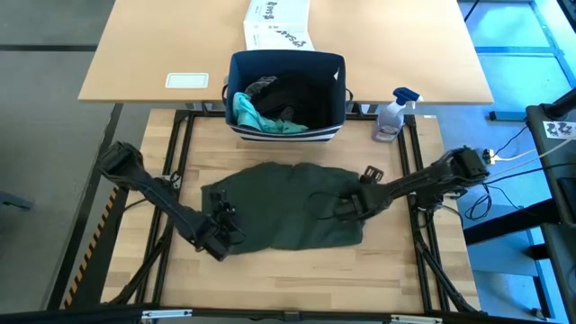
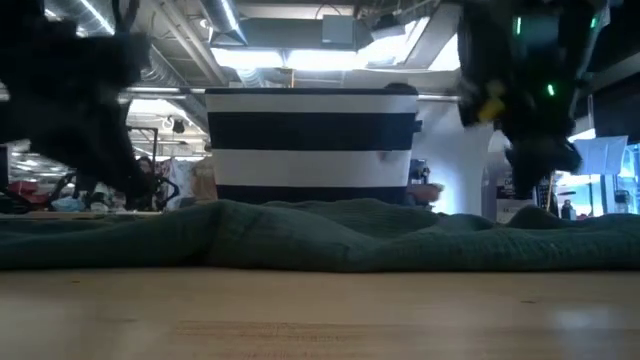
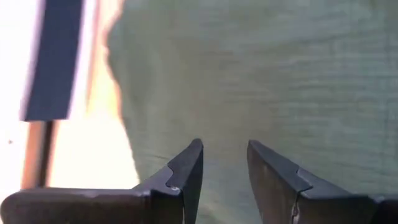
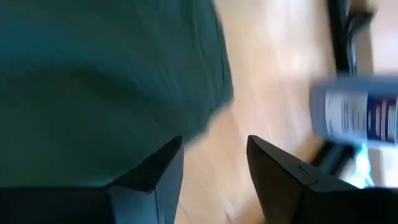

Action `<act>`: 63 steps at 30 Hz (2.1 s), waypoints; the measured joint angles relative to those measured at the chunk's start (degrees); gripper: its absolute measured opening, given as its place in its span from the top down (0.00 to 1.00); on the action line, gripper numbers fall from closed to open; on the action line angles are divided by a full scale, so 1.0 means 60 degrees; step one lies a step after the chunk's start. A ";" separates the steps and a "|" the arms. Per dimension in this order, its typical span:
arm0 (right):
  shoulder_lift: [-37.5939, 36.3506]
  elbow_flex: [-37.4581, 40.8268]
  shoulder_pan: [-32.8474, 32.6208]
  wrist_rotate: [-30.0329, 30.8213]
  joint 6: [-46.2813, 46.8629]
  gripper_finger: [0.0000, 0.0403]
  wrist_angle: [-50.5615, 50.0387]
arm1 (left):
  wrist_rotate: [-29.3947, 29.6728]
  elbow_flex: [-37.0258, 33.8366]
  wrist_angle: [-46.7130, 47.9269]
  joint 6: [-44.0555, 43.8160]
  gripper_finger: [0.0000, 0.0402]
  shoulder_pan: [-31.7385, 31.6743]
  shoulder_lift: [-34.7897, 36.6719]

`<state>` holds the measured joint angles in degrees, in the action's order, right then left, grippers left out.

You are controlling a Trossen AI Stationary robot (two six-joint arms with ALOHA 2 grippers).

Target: Fold Laundry from Bin

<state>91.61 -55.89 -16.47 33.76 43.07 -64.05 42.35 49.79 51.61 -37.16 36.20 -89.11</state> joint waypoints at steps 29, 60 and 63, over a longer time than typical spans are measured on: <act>-0.0699 0.2914 -0.1632 0.0977 -0.0474 0.56 1.0276 | -0.1489 -0.4183 -0.0296 -0.6058 0.70 -0.1492 0.5538; -0.0699 0.2972 -0.1628 0.1288 -0.0474 0.56 1.0178 | -0.2589 -0.5178 -0.3057 -0.1480 0.97 -0.4302 0.5542; -0.0699 0.2972 -0.1628 0.1239 -0.0474 0.56 1.0175 | -0.2365 -0.5177 -0.3059 -0.1454 0.99 -0.4224 0.5542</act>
<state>87.42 -38.06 -26.24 41.19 40.23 -3.00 28.16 18.72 33.26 -45.89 10.86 -55.86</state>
